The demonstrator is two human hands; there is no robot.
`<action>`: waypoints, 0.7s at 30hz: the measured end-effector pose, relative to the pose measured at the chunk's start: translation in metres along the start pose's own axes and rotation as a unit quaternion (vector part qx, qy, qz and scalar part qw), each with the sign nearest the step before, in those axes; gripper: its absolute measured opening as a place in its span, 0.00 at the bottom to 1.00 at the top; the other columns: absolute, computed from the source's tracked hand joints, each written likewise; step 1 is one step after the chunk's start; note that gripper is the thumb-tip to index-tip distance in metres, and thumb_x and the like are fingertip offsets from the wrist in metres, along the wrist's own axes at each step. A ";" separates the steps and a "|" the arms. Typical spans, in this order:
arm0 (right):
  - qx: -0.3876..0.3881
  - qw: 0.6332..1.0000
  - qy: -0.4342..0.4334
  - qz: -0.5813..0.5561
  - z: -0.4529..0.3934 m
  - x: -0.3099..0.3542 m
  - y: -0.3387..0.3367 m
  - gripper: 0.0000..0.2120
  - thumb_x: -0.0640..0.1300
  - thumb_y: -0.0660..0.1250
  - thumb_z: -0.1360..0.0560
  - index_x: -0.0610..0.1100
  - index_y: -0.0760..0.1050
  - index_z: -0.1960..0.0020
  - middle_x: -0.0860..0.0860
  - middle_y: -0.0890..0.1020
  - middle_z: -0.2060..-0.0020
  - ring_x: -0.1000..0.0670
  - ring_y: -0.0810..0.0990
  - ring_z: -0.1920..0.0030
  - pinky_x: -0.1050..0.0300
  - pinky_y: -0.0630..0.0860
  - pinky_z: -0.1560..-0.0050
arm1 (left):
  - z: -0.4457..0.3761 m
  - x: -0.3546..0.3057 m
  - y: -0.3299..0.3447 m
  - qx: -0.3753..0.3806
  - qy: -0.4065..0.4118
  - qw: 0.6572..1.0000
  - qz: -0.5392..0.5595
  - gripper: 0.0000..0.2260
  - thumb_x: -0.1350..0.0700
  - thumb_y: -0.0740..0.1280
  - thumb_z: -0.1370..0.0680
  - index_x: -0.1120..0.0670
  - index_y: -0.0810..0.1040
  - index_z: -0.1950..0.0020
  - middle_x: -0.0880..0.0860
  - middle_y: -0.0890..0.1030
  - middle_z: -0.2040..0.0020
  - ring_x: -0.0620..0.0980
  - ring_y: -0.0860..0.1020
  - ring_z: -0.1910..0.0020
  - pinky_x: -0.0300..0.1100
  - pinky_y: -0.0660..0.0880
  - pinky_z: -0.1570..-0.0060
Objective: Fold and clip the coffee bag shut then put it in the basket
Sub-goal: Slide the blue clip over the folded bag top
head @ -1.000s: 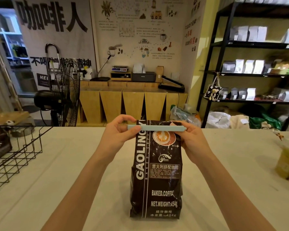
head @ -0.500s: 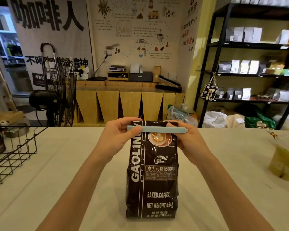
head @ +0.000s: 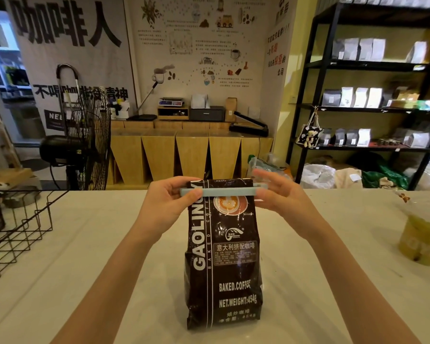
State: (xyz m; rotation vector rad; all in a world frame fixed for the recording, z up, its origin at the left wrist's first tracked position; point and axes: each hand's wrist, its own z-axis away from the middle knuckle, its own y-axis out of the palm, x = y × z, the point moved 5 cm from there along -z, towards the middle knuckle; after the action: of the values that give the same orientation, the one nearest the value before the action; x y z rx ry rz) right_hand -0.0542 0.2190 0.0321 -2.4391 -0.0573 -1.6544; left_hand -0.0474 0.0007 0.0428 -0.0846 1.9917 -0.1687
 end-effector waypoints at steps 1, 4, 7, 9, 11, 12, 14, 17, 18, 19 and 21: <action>0.001 1.000 0.000 0.006 0.000 0.000 0.000 0.20 0.46 0.69 0.33 0.51 0.74 0.42 0.52 0.84 0.53 0.54 0.83 0.51 0.65 0.79 0.57 | 0.000 0.001 0.000 -0.004 -0.002 1.000 0.001 0.09 0.62 0.68 0.29 0.48 0.78 0.55 0.52 0.82 0.59 0.40 0.82 0.63 0.31 0.78 0.66; -0.017 1.000 -0.005 0.001 -0.002 -0.003 -0.001 0.13 0.40 0.70 0.32 0.50 0.78 0.49 0.50 0.84 0.54 0.54 0.84 0.53 0.63 0.80 0.56 | 0.000 0.001 0.000 -0.015 -0.006 1.000 0.000 0.08 0.61 0.68 0.29 0.48 0.78 0.55 0.52 0.82 0.59 0.44 0.82 0.63 0.33 0.79 0.64; -0.028 0.999 0.003 -0.023 -0.003 -0.006 0.000 0.11 0.39 0.69 0.31 0.48 0.78 0.49 0.48 0.84 0.54 0.51 0.84 0.53 0.60 0.81 0.55 | 0.000 0.000 0.001 -0.018 -0.001 1.000 -0.009 0.08 0.61 0.68 0.29 0.48 0.78 0.56 0.52 0.81 0.59 0.44 0.82 0.63 0.33 0.79 0.65; -0.035 0.998 0.015 -0.051 -0.004 -0.009 0.001 0.12 0.37 0.69 0.31 0.46 0.78 0.48 0.46 0.84 0.53 0.48 0.84 0.52 0.58 0.82 0.56 | 0.000 -0.002 0.003 -0.016 0.007 1.000 -0.004 0.08 0.62 0.68 0.29 0.48 0.78 0.56 0.52 0.81 0.60 0.40 0.81 0.65 0.31 0.78 0.67; -0.042 0.996 0.026 -0.076 -0.005 -0.011 0.002 0.11 0.36 0.69 0.31 0.44 0.78 0.49 0.46 0.84 0.55 0.48 0.84 0.53 0.59 0.82 0.58 | 0.000 -0.003 0.003 -0.014 0.013 1.000 -0.005 0.09 0.62 0.68 0.29 0.48 0.78 0.56 0.52 0.81 0.61 0.39 0.81 0.66 0.30 0.77 0.67; -0.044 0.995 0.031 -0.086 -0.005 -0.011 0.002 0.11 0.35 0.69 0.31 0.44 0.79 0.50 0.47 0.85 0.56 0.49 0.85 0.55 0.60 0.82 0.59 | 0.000 -0.003 0.003 -0.013 0.013 1.000 -0.009 0.09 0.62 0.68 0.29 0.48 0.78 0.56 0.52 0.81 0.61 0.38 0.81 0.65 0.30 0.77 0.67; -0.051 0.993 0.036 -0.097 -0.006 -0.012 0.000 0.11 0.34 0.69 0.31 0.45 0.79 0.52 0.49 0.85 0.59 0.50 0.85 0.57 0.61 0.81 0.61 | 0.000 -0.003 0.002 -0.005 0.005 1.000 -0.021 0.09 0.61 0.68 0.28 0.47 0.78 0.55 0.52 0.81 0.59 0.38 0.81 0.64 0.30 0.78 0.66; -0.054 0.993 0.031 -0.097 -0.005 -0.011 0.000 0.11 0.34 0.69 0.32 0.46 0.79 0.52 0.51 0.86 0.62 0.51 0.85 0.57 0.60 0.82 0.60 | 0.001 -0.007 0.004 0.010 0.004 0.997 -0.071 0.09 0.59 0.66 0.27 0.46 0.77 0.50 0.48 0.80 0.56 0.40 0.80 0.59 0.33 0.79 0.62; -0.054 0.993 0.029 -0.096 -0.005 -0.011 0.000 0.11 0.34 0.70 0.32 0.46 0.79 0.53 0.51 0.86 0.63 0.51 0.85 0.57 0.60 0.82 0.60 | 0.002 -0.011 0.005 0.004 0.025 0.991 -0.128 0.10 0.58 0.66 0.26 0.47 0.76 0.47 0.45 0.79 0.52 0.40 0.78 0.55 0.34 0.78 0.57; -0.052 0.994 0.027 -0.096 -0.005 -0.010 0.001 0.11 0.35 0.70 0.33 0.46 0.79 0.53 0.51 0.86 0.63 0.51 0.85 0.58 0.60 0.82 0.59 | 0.004 -0.017 0.009 -0.010 0.061 0.977 -0.204 0.13 0.57 0.66 0.26 0.48 0.75 0.43 0.42 0.77 0.48 0.40 0.75 0.48 0.36 0.75 0.50; -0.047 0.994 0.023 -0.093 -0.004 -0.008 0.001 0.11 0.35 0.71 0.34 0.47 0.79 0.54 0.52 0.86 0.64 0.51 0.85 0.58 0.60 0.82 0.60 | 0.011 -0.035 0.024 -0.034 0.158 0.934 -0.320 0.17 0.55 0.66 0.26 0.51 0.72 0.38 0.42 0.72 0.40 0.41 0.68 0.38 0.39 0.65 0.38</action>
State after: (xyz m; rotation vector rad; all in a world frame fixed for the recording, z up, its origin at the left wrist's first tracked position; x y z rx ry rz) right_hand -0.0609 0.2174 0.0261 -2.5308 -0.2101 -1.8281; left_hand -0.0227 0.0283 0.0661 -0.7985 2.2269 -0.5607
